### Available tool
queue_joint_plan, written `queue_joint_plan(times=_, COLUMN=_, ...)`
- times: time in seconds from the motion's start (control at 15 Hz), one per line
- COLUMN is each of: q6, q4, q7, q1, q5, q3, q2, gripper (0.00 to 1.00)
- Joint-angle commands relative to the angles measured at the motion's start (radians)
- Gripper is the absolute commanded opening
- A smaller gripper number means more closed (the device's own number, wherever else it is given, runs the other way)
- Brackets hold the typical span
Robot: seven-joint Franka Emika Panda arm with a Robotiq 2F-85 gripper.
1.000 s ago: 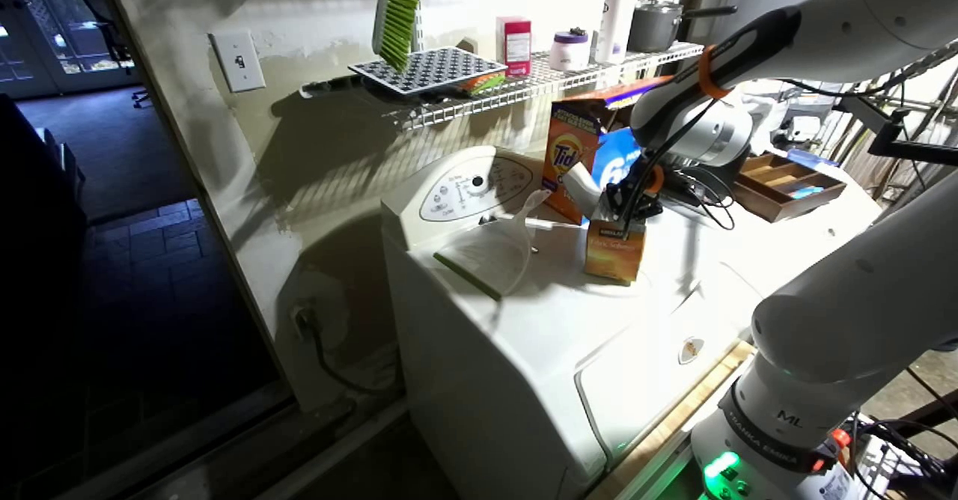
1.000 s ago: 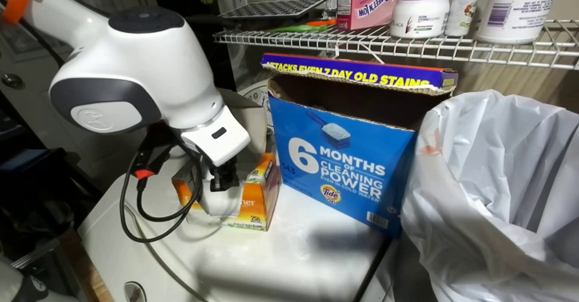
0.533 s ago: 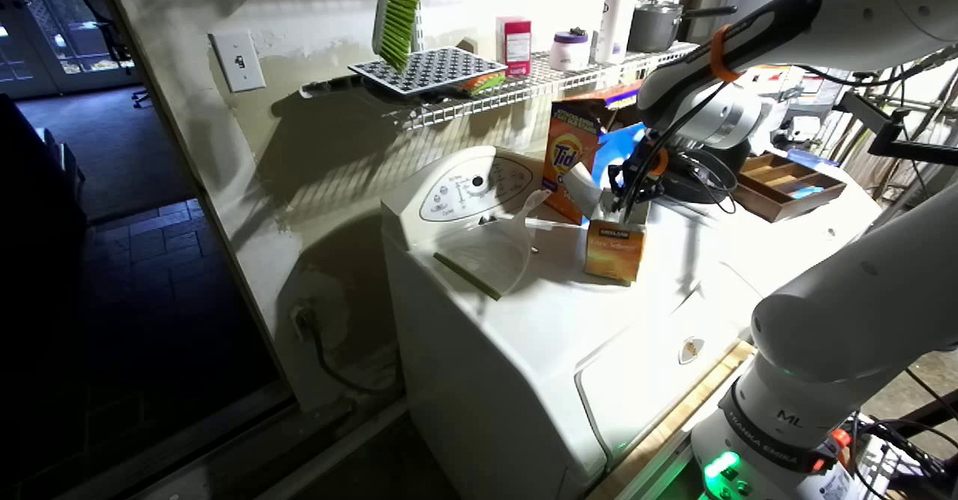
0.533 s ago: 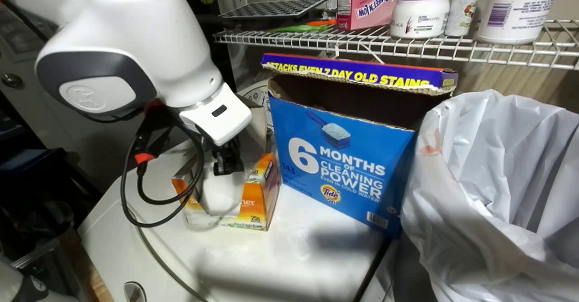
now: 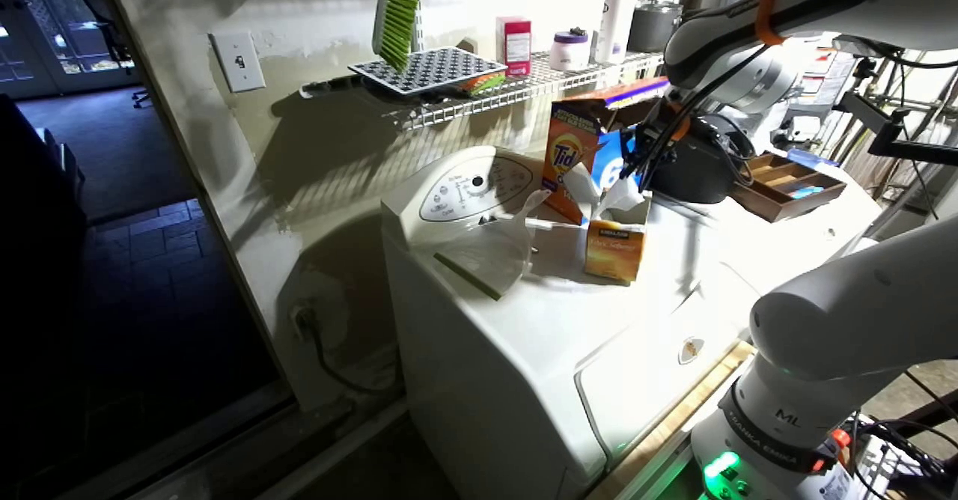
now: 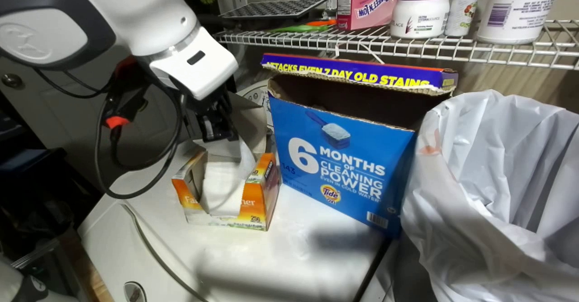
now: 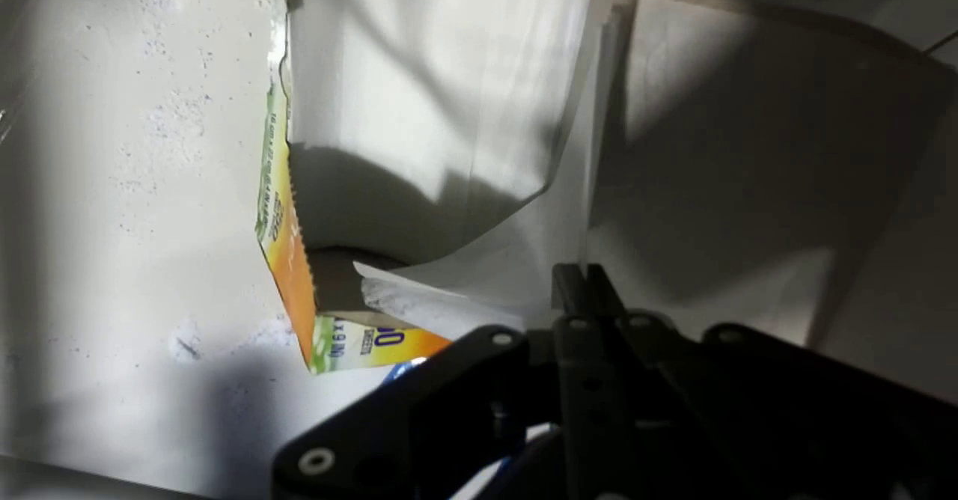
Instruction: Open the orange fabric softener box lid fully, pick one white paper from the orange fabric softener box and put it on the washing machine
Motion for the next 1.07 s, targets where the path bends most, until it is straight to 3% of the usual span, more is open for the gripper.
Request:
queue_joint_plan(times=0.0, q6=-0.054, q4=0.013, q7=0.040, q1=-0.034, q5=-0.040, q3=0.027, q2=-0.081, gripper=0.00)
queue_joint_plan(times=0.73, q6=0.056, q4=-0.063, q7=0.263, q1=-0.214, q5=-0.251, q3=0.174, q2=-0.230, gripper=0.00)
queue_joint_plan(times=1.0, q6=-0.031, q4=-0.055, q7=0.226, q1=-0.172, q5=-0.207, q3=0.135, q2=-0.238, gripper=0.00)
